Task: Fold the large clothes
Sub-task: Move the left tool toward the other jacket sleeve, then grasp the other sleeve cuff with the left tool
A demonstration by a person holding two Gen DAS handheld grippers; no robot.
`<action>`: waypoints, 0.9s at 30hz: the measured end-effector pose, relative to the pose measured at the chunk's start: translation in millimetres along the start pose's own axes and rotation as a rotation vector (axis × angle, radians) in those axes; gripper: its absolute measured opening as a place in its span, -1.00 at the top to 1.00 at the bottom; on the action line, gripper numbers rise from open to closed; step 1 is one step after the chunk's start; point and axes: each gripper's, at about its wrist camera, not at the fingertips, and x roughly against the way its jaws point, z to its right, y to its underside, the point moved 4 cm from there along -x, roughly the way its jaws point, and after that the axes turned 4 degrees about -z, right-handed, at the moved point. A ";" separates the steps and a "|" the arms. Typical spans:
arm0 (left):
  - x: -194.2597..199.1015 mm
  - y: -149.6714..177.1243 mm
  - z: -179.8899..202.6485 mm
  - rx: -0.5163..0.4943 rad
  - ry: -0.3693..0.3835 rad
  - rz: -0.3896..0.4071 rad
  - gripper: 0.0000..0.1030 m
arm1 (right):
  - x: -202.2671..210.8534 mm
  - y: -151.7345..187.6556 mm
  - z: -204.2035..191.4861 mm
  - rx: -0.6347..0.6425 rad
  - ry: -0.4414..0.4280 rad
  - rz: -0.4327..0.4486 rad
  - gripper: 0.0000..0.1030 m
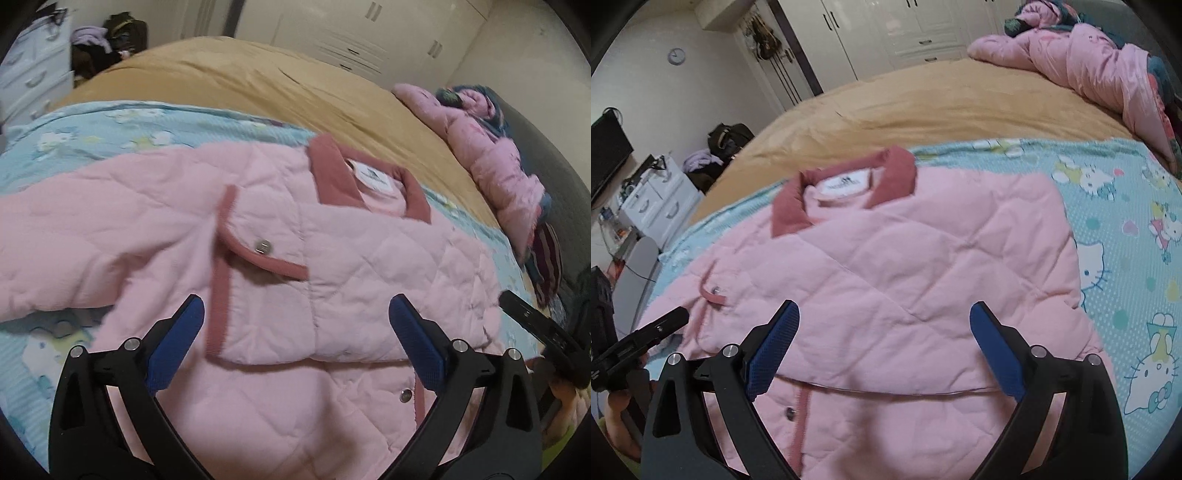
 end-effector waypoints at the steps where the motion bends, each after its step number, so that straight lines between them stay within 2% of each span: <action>1: 4.7 -1.5 -5.0 0.018 -0.010 0.005 -0.82 | 4.2 -1.5 -3.7 0.004 -0.004 0.013 -0.81; 4: 16.3 -7.9 -16.0 0.051 -0.035 0.029 -0.82 | 16.0 -5.0 -17.9 0.022 -0.023 0.048 -0.81; 9: 52.0 -15.7 -42.4 0.083 -0.122 0.113 -0.82 | 28.4 -8.2 -45.6 0.069 -0.037 0.086 -0.81; 13: 76.6 -13.0 -65.7 0.132 -0.145 0.158 -0.82 | 33.8 -6.8 -69.5 0.101 -0.051 0.112 -0.81; 16: 97.0 -14.9 -82.6 0.157 -0.199 0.221 -0.82 | 34.0 -5.8 -88.1 0.126 -0.071 0.108 -0.81; 20: 110.7 -19.8 -95.6 0.173 -0.199 0.244 -0.82 | 30.8 -6.8 -119.6 0.181 -0.075 0.095 -0.81; 27: 127.0 -20.1 -134.5 0.267 -0.238 0.263 -0.82 | 28.0 -7.4 -176.9 0.247 -0.128 0.089 -0.81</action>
